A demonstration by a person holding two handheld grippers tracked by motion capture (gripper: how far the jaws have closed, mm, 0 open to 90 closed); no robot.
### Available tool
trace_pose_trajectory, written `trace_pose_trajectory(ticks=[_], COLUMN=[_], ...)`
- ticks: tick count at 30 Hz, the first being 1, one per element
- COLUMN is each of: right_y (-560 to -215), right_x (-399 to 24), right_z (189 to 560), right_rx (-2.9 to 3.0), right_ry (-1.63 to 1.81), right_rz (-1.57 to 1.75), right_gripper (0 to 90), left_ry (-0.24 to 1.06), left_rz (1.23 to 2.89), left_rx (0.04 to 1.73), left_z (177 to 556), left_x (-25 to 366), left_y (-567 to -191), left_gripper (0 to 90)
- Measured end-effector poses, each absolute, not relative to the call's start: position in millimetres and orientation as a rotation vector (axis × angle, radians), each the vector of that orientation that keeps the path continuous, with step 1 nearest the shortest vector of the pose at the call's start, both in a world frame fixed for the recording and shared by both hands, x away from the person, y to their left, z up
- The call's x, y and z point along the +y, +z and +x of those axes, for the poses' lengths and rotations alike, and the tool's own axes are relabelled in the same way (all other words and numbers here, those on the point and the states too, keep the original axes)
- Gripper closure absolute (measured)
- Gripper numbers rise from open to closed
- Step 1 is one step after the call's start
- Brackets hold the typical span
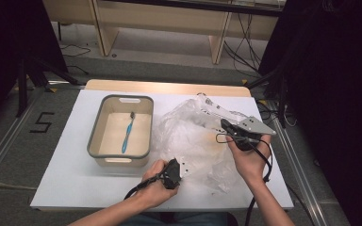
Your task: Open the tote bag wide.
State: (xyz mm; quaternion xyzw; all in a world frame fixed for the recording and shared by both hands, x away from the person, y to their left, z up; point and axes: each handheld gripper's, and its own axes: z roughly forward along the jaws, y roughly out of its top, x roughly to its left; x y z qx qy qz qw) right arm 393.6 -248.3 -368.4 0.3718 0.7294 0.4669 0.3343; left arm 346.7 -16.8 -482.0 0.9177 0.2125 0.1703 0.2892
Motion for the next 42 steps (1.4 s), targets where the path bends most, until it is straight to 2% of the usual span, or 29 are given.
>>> trace_pose_trajectory(ticks=[30,42], right_y=[-356,-359], right_x=[-250,-250], right_z=[398,398], right_rx=[1.809,1.812], right_ry=[1.274,1.272], right_rz=[0.973,0.98], right_gripper=[90.0,90.0], left_ry=[0.486,0.5], left_rz=[2.45,2.402], left_rx=[0.559,0.559], left_z=[345,343], left_x=[-18,-11], left_y=[-482,-472], left_gripper=[84.4,69.9])
